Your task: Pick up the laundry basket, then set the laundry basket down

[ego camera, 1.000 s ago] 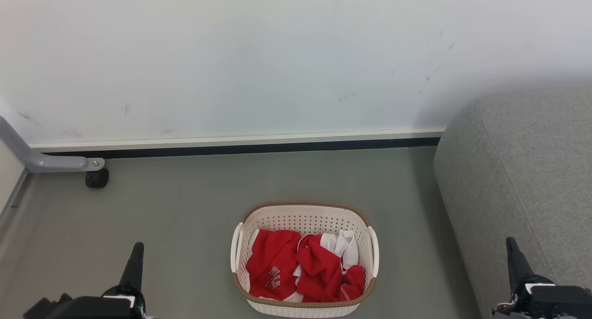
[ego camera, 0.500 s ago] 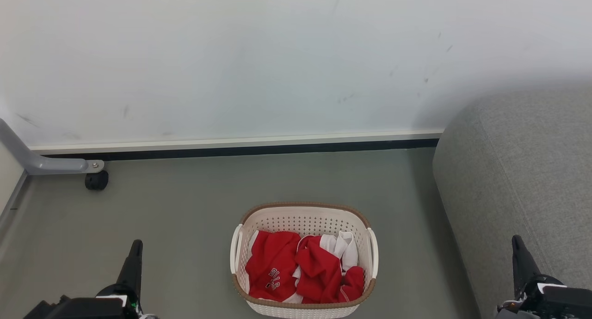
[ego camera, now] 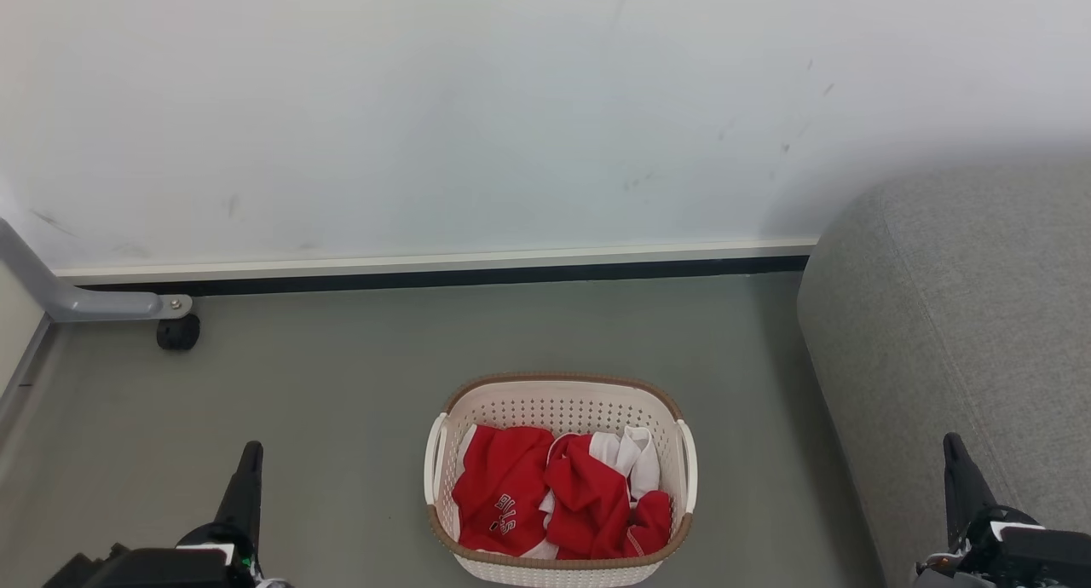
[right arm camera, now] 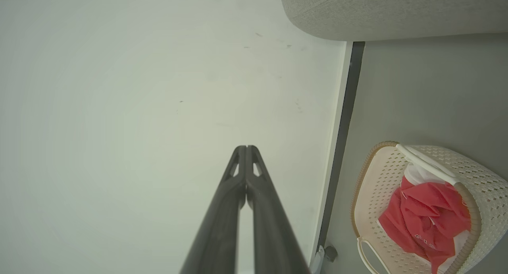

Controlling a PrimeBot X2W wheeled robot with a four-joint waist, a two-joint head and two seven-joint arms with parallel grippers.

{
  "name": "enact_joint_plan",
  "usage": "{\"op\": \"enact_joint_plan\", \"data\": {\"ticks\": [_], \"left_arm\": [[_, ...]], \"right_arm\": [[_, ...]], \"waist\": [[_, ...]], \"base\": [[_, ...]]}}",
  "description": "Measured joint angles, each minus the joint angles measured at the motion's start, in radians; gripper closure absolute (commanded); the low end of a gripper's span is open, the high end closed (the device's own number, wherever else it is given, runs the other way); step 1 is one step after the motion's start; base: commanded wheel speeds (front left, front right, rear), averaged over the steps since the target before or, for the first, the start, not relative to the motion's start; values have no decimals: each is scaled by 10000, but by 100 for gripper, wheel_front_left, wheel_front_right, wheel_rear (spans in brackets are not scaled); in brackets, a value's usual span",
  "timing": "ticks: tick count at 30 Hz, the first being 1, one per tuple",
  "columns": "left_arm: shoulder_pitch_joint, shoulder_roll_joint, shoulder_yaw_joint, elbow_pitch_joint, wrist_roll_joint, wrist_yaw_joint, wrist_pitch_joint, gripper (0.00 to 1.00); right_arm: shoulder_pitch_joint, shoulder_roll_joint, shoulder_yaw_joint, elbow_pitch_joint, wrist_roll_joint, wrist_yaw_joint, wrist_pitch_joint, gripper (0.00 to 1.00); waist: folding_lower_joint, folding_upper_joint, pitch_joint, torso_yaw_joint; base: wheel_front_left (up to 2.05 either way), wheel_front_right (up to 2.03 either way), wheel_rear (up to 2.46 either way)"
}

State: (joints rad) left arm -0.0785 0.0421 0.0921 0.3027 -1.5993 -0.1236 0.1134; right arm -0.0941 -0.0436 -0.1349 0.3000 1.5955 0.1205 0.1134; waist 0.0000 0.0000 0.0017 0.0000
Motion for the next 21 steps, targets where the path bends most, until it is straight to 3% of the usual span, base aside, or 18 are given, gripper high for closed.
{"op": "enact_joint_plan", "data": {"ticks": [21], "left_arm": [[-1, -2, -2, -15, 0, 0, 0, 100]], "right_arm": [[0, 0, 2, -10, 2, 0, 0, 100]], "waist": [[0, 0, 1, 0]], "base": [[0, 0, 0]]}}
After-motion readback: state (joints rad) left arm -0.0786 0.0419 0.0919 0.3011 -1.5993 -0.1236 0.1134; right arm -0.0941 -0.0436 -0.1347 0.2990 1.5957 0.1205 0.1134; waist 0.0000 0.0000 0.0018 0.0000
